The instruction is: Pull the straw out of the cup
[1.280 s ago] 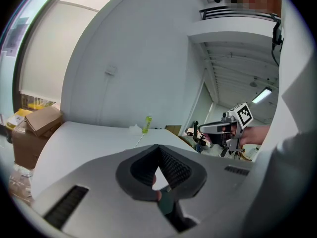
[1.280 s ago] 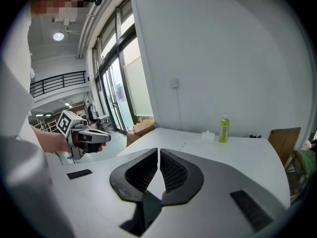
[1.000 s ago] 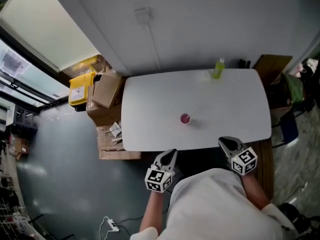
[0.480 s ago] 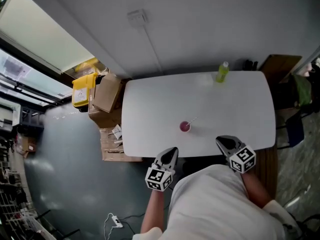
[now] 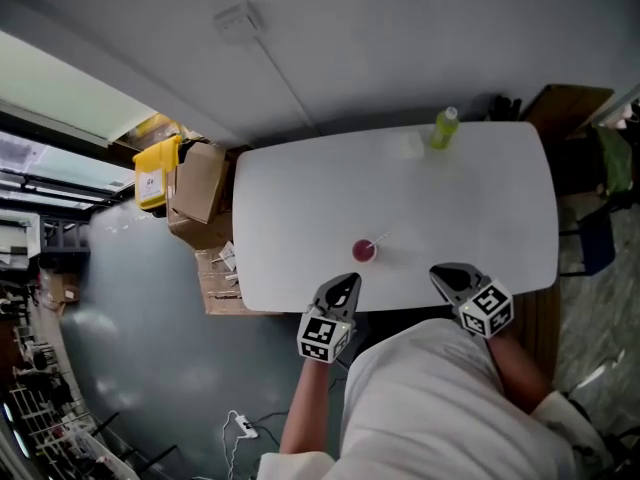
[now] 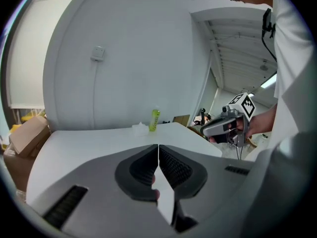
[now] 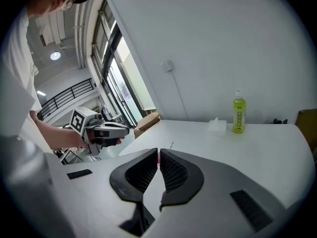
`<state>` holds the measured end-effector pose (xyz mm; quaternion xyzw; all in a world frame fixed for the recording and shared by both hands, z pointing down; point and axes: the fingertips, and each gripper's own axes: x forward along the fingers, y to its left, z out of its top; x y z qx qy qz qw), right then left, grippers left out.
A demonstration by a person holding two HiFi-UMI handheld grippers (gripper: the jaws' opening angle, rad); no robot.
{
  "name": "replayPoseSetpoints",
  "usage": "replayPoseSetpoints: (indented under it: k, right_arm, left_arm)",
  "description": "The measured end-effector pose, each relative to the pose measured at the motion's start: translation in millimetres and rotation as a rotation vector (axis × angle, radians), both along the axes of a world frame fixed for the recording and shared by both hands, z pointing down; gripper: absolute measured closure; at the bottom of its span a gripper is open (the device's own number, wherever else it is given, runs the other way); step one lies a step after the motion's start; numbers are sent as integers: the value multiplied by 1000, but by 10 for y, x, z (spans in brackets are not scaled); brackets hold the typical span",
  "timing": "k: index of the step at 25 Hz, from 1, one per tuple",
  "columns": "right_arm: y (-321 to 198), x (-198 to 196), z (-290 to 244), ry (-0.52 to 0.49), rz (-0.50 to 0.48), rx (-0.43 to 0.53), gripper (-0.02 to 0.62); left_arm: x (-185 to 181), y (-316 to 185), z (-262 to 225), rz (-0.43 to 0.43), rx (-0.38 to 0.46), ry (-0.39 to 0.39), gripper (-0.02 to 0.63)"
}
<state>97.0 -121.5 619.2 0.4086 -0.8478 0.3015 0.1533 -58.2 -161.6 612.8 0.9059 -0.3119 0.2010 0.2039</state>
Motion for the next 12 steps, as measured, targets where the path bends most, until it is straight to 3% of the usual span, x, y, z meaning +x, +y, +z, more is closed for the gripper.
replayPoseSetpoints:
  k: [12]
  right_arm:
    - [-78, 72, 272, -41, -27, -70, 554]
  left_arm:
    - [287, -182, 569, 135, -39, -176, 578]
